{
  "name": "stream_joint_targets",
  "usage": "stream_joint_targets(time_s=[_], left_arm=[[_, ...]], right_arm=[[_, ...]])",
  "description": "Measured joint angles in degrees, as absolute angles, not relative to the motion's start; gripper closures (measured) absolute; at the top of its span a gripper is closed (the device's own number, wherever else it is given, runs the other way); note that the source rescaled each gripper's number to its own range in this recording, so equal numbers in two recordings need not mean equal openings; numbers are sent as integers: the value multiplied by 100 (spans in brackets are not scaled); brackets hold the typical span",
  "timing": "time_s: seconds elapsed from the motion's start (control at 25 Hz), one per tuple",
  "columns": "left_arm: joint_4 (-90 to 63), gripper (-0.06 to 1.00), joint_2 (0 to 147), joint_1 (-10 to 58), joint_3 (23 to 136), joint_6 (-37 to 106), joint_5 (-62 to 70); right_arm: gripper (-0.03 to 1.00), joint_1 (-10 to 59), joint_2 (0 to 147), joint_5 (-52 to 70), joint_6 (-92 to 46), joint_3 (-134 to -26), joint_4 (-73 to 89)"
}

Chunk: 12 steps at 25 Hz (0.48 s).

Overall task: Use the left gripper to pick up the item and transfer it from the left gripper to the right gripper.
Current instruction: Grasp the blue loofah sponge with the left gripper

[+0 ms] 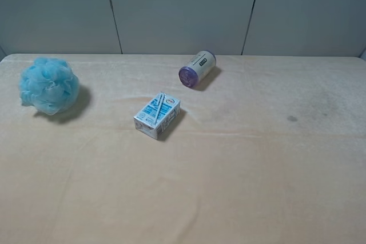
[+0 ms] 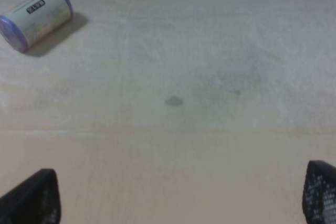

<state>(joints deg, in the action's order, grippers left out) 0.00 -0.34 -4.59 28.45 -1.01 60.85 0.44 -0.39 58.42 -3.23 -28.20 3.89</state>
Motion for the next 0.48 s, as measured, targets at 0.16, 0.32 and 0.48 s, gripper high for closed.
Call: stream_joint_targets(time_s=[0.16, 0.32, 0.48], left_arm=[[0, -5, -34, -459, 2845, -101, 6085], [0, -5, -34, -459, 2845, -101, 6085], [0, -5, -34, -459, 2845, -101, 6085]], right_arm=[[-3, 44, -39, 5842, -323, -2820, 389], [-3, 44, -39, 5842, -323, -2820, 389], [-3, 44, -39, 5842, -323, -2820, 389]])
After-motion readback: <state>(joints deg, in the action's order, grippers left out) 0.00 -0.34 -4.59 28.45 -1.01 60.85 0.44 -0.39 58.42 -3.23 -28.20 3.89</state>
